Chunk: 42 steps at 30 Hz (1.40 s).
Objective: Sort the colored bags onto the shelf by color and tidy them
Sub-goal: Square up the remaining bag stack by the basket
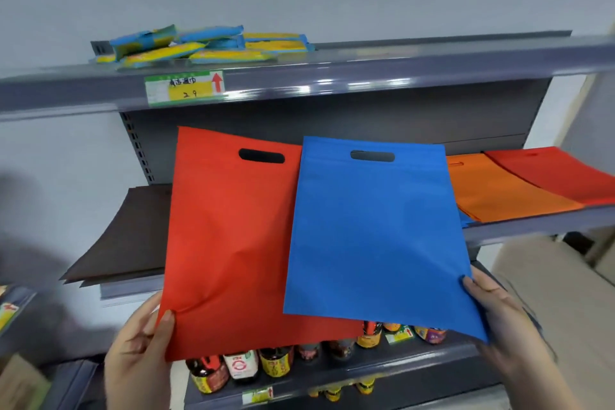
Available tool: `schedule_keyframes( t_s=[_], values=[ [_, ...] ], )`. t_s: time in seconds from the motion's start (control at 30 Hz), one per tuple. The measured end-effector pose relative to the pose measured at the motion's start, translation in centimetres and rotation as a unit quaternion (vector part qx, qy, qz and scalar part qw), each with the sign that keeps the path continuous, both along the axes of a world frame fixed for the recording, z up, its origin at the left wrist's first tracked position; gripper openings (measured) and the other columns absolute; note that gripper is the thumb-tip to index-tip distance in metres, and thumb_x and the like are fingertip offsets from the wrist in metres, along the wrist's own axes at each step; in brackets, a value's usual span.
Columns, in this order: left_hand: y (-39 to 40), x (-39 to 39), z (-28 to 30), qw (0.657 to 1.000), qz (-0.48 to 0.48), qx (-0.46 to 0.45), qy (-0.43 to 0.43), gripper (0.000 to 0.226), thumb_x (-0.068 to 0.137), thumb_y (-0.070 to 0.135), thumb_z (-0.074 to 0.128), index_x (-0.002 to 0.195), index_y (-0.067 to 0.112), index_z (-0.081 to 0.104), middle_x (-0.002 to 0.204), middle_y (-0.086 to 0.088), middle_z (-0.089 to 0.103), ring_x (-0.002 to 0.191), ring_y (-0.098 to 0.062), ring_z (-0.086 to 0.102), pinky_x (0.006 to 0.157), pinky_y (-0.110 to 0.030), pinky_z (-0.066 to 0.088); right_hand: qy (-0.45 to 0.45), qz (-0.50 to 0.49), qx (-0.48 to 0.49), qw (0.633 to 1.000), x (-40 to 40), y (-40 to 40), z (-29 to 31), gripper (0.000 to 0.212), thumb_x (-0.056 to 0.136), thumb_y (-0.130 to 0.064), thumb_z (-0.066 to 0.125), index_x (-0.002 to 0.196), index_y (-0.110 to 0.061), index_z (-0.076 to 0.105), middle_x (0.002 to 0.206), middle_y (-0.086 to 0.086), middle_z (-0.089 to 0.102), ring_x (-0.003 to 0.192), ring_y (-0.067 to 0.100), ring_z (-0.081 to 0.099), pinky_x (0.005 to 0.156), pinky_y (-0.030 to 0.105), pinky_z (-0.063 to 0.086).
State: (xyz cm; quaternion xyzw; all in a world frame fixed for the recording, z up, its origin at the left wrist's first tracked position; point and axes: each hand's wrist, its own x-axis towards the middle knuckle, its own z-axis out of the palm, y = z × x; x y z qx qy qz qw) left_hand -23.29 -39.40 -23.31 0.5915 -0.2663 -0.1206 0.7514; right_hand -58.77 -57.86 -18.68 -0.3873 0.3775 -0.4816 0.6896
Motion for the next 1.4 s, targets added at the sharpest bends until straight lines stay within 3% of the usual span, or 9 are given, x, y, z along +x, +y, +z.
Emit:
schedule_keyframes(
  t_s=[0.1, 0.23, 0.33, 0.4, 0.6, 0.8, 1.07, 1.2, 1.4],
  values=[
    [-1.9, -2.5, 0.4, 0.999, 0.003, -0.032, 0.034, 0.034, 0.092, -0.002, 0.050, 0.102, 0.025, 0.068, 0.076, 0.007, 0.072, 0.070, -0.008, 0.065, 0.063, -0.020, 0.054, -0.008, 0.004, 0.013, 1.000, -2.3, -2.1, -0.7, 0.032, 0.096, -0.011, 0.042, 0.121, -0.012, 0.061, 0.110, 0.012, 0.069, 0.078, 0.020, 0.071, 0.051, 0.027, 0.055],
    [-4.2, -4.7, 1.9, 0.998, -0.028, -0.016, 0.048, 0.034, 0.066, 0.042, 0.067, 0.099, 0.036, 0.071, 0.094, 0.003, 0.073, 0.094, -0.026, 0.064, 0.069, -0.048, 0.054, 0.004, -0.008, 0.031, 0.999, -4.2, -4.0, -0.4, 0.030, 0.095, -0.010, 0.044, 0.119, -0.011, 0.062, 0.100, 0.006, 0.072, 0.073, 0.016, 0.071, 0.049, 0.024, 0.054],
    [-6.5, -5.6, 2.8, 0.998, -0.038, -0.023, 0.035, 0.022, 0.086, 0.021, 0.060, 0.091, 0.039, 0.073, 0.093, 0.005, 0.073, 0.085, -0.010, 0.067, 0.070, -0.023, 0.057, 0.007, -0.026, 0.035, 0.999, -5.6, -5.8, 0.0, 0.027, 0.094, -0.011, 0.044, 0.114, -0.010, 0.062, 0.091, 0.003, 0.074, 0.070, 0.014, 0.071, 0.049, 0.022, 0.054],
    [-8.1, -5.7, 3.1, 0.999, -0.041, -0.015, 0.018, 0.043, 0.094, 0.005, 0.051, 0.089, 0.041, 0.073, 0.097, 0.004, 0.072, 0.088, -0.009, 0.066, 0.077, -0.024, 0.056, 0.009, -0.029, 0.035, 0.999, -6.7, -7.2, 0.5, 0.026, 0.098, -0.008, 0.038, 0.107, -0.011, 0.062, 0.083, 0.000, 0.074, 0.065, 0.012, 0.070, 0.047, 0.020, 0.053],
    [-12.9, -5.5, 3.0, 0.999, -0.023, -0.027, 0.040, 0.035, 0.095, 0.004, 0.050, 0.098, 0.033, 0.069, 0.102, 0.003, 0.070, 0.095, -0.010, 0.064, 0.078, -0.016, 0.054, 0.054, -0.049, 0.022, 0.997, -8.7, -12.2, 1.7, 0.024, 0.098, -0.007, 0.037, 0.100, -0.010, 0.061, 0.076, 0.000, 0.074, 0.062, 0.012, 0.070, 0.047, 0.021, 0.054],
    [-17.0, -3.8, 1.4, 0.998, -0.016, -0.033, 0.042, 0.034, 0.095, 0.003, 0.050, 0.100, 0.031, 0.069, 0.119, -0.015, 0.063, 0.113, -0.023, 0.059, 0.096, -0.031, 0.050, 0.109, -0.052, -0.012, 0.993, -8.7, -18.7, 3.6, 0.034, 0.098, -0.002, 0.037, 0.090, -0.012, 0.069, 0.078, 0.001, 0.074, 0.064, 0.015, 0.070, 0.051, 0.022, 0.055],
    [-20.0, -0.8, 0.5, 0.999, -0.003, -0.026, 0.038, 0.035, 0.095, 0.004, 0.050, 0.101, 0.032, 0.070, 0.110, -0.012, 0.065, 0.117, -0.032, 0.056, 0.104, -0.050, 0.040, 0.283, -0.035, -0.077, 0.955, -4.0, -25.6, 3.4, 0.028, 0.094, 0.005, 0.041, 0.085, -0.008, 0.064, 0.078, 0.014, 0.069, 0.054, 0.015, 0.066, 0.047, 0.020, 0.053],
    [-21.1, 0.0, 0.5, 0.996, -0.012, -0.057, 0.066, 0.035, 0.095, 0.000, 0.048, 0.105, 0.026, 0.068, 0.099, 0.000, 0.070, 0.110, -0.024, 0.059, 0.100, -0.044, 0.044, 0.444, -0.044, -0.137, 0.885, -1.8, -27.7, 2.5, 0.023, 0.092, 0.006, 0.046, 0.104, 0.002, 0.066, 0.104, 0.019, 0.065, 0.076, 0.023, 0.060, 0.058, 0.019, 0.049],
    [-22.1, 0.3, 1.0, 0.996, -0.026, -0.059, 0.059, 0.035, 0.094, 0.000, 0.047, 0.103, 0.026, 0.069, 0.098, 0.002, 0.071, 0.104, -0.019, 0.062, 0.098, -0.041, 0.045, 0.772, 0.008, -0.264, 0.578, 0.5, -27.8, 3.5, 0.050, 0.089, -0.018, 0.056, 0.138, -0.015, 0.045, 0.133, 0.010, 0.054, 0.123, 0.029, 0.046, 0.094, 0.036, 0.040]
  ],
)
